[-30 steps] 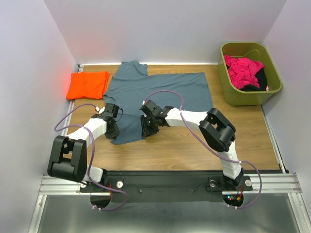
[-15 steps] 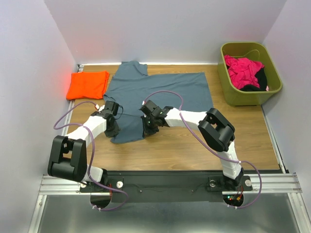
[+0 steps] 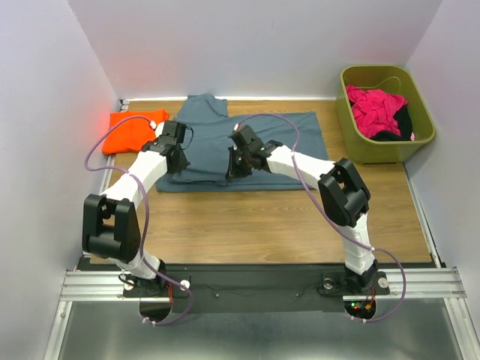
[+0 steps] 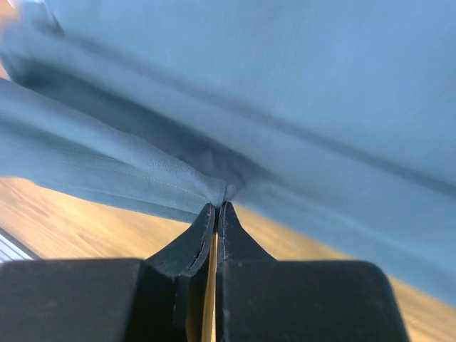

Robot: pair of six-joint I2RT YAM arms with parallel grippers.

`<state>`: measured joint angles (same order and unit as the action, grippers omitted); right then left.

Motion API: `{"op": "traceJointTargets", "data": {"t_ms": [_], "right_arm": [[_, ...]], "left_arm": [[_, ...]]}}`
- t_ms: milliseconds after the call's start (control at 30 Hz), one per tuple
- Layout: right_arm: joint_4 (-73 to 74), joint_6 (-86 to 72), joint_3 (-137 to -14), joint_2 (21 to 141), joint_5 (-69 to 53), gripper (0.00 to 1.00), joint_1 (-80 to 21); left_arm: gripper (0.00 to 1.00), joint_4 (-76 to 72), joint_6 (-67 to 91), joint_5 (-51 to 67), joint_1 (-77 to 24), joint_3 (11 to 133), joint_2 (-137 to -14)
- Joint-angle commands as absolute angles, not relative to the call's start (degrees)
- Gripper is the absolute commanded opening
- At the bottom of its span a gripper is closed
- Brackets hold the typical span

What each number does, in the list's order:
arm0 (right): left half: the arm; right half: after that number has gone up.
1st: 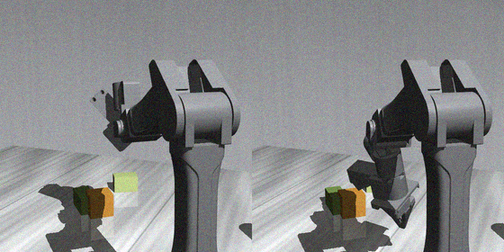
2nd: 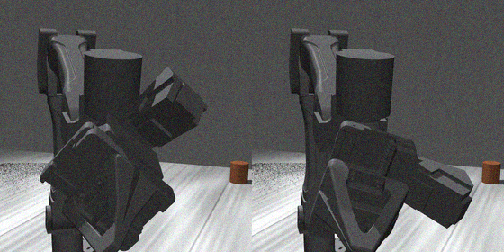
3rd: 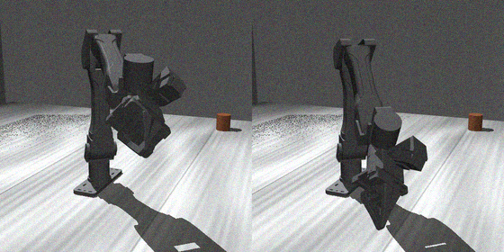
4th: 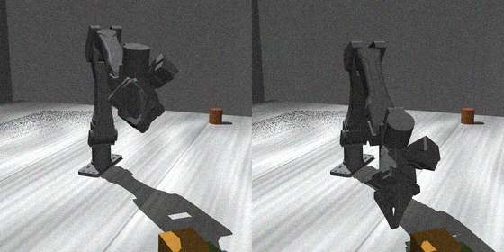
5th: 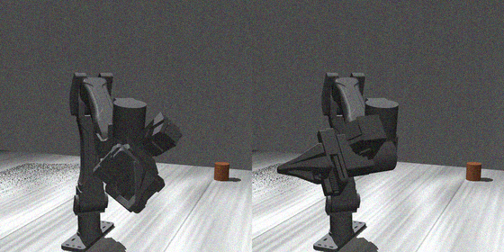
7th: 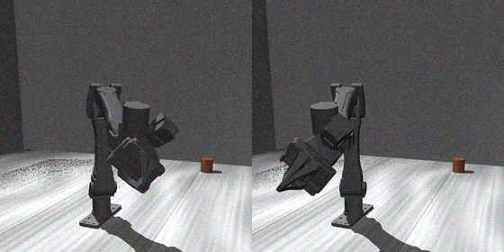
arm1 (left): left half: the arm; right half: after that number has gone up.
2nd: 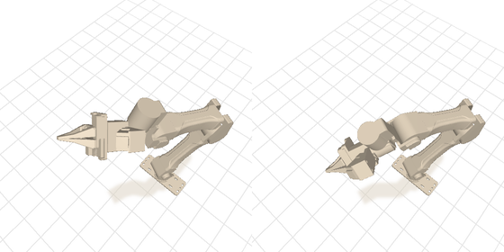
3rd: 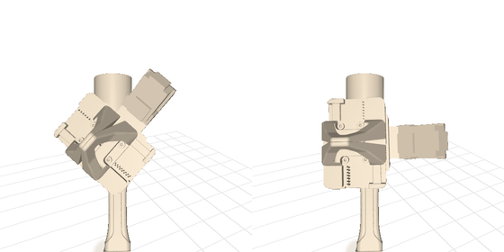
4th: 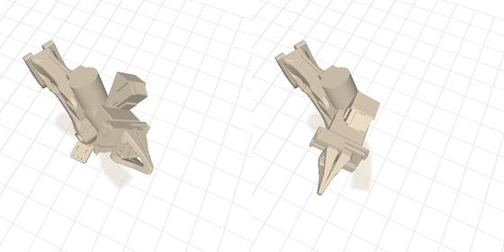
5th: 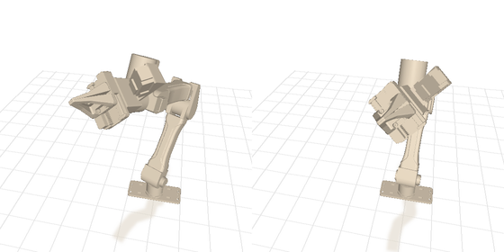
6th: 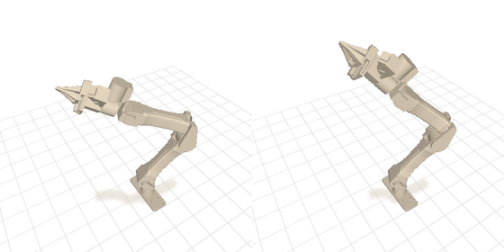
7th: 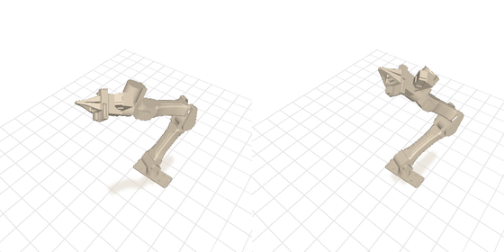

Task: Fold and stack the t-shirts
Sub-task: Fold the tshirt

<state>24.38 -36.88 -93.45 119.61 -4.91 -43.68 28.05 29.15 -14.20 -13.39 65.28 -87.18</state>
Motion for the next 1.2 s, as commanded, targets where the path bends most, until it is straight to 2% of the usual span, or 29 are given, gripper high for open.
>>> {"op": "traceJointTargets", "data": {"t_ms": [0,533,1167], "right_arm": [[24.35,-34.81,-97.90,118.82,-4.31,0.01,-41.93],[24.35,-29.53,-109.77,127.88,-2.81,0.01,-38.67],[24.17,-26.98,-110.57,129.99,-0.35,0.03,-36.91]], "left_arm": [[0.01,25.67,25.84,-16.88,-12.92,70.04,-88.85],[0.02,13.19,23.47,-13.98,-11.95,75.76,-97.29],[0.05,6.59,21.97,-12.13,-11.78,78.05,-104.41]]}}
